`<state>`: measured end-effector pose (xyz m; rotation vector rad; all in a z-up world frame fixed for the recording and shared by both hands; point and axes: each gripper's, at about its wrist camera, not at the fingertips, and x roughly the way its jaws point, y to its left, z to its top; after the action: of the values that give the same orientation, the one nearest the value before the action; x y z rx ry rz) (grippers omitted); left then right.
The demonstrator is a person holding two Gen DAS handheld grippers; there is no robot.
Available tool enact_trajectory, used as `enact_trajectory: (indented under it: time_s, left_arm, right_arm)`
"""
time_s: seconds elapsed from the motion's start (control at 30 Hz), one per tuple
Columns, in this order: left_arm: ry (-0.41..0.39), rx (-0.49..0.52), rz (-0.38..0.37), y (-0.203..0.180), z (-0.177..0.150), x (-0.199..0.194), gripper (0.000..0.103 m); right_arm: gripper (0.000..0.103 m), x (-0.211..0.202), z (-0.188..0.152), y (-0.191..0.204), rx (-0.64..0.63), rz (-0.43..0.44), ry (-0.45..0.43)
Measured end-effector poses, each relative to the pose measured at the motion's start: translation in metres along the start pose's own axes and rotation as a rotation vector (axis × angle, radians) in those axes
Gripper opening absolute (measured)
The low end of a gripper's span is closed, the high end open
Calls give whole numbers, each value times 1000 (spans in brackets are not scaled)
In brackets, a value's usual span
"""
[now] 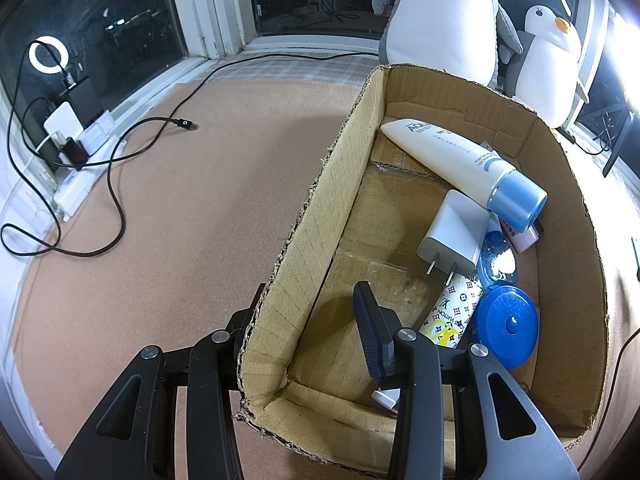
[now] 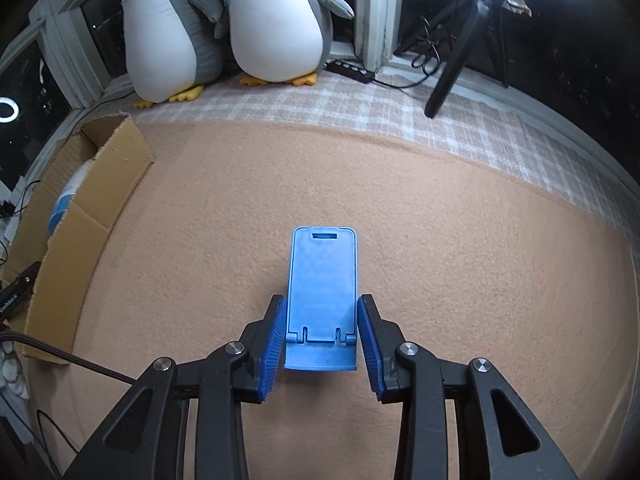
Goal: Organize rigid objects
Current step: 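Carry the blue phone stand into the box and open the right gripper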
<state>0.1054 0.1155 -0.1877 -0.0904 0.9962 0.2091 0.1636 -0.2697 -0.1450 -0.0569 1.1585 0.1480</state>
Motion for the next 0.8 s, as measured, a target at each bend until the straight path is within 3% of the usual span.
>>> enact_trajectory:
  time_s: [0.27,0.8]
  left_arm:
    - [0,-2,0,0,0,0,38]
    - [-2,-4,-1,1,-1,0,38]
  right_arm:
    - [33,-24,19,44,-81,61,-64]
    - [33,-38,34,159,-276,236,-89]
